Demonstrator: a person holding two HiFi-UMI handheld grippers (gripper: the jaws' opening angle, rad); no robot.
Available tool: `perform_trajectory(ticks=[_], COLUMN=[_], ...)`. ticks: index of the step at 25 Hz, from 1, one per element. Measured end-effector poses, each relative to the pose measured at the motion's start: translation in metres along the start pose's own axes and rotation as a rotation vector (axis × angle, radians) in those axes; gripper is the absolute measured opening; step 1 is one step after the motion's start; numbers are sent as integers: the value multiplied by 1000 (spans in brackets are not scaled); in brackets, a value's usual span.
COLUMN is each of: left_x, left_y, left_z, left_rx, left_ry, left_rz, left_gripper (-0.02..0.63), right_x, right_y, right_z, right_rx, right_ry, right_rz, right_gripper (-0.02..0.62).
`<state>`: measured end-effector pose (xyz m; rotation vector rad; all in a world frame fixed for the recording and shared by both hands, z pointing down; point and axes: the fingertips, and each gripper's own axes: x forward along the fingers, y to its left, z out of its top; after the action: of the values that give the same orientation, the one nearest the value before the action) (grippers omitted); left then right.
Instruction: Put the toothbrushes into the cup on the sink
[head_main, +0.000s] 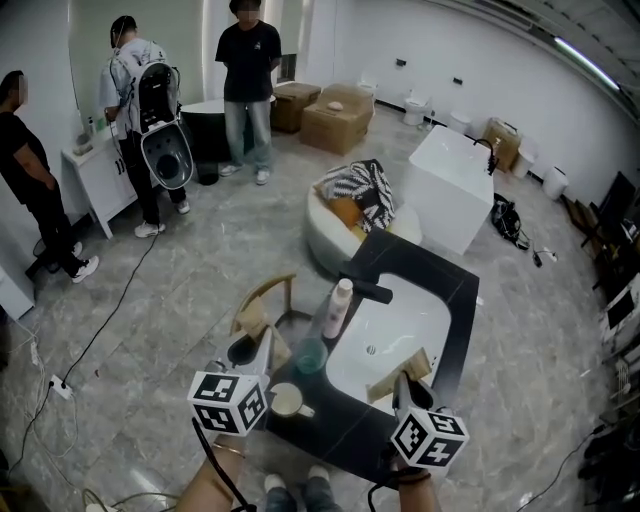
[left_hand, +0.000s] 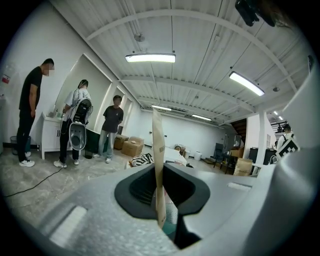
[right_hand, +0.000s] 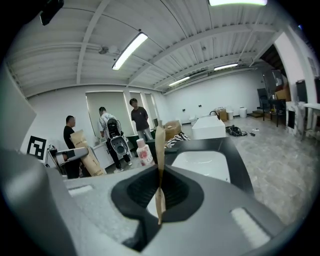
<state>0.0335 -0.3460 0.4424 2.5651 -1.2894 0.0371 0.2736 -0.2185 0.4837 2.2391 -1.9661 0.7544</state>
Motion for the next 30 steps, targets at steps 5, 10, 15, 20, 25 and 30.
perform_trajectory(ticks=[5, 10, 15, 20, 25, 30], left_x=[9, 18, 27, 35, 42, 48], left_y=[-5, -12, -20, -28, -31, -33], left_z=[2, 4, 3, -1, -5, -8], left_rx=[3, 6, 9, 20, 30, 41], left_ry=[4, 6, 13, 25, 39, 49], left_rz=[-18, -39, -65, -85, -93, -95], left_gripper=[35, 34, 34, 35, 34, 35], right_x=[-4, -8, -12, -15, -16, -17], right_y=[-8, -16, -21, -31, -36, -39], right_z=[-1, -2, -3, -2, -2, -4], right_rx=[16, 30, 36, 42, 49, 57], right_ry=[-1, -5, -5, -12, -12, -8], right_rz=[-23, -47, -67, -89, -101, -109], right_gripper=[8, 8, 8, 8, 8, 8])
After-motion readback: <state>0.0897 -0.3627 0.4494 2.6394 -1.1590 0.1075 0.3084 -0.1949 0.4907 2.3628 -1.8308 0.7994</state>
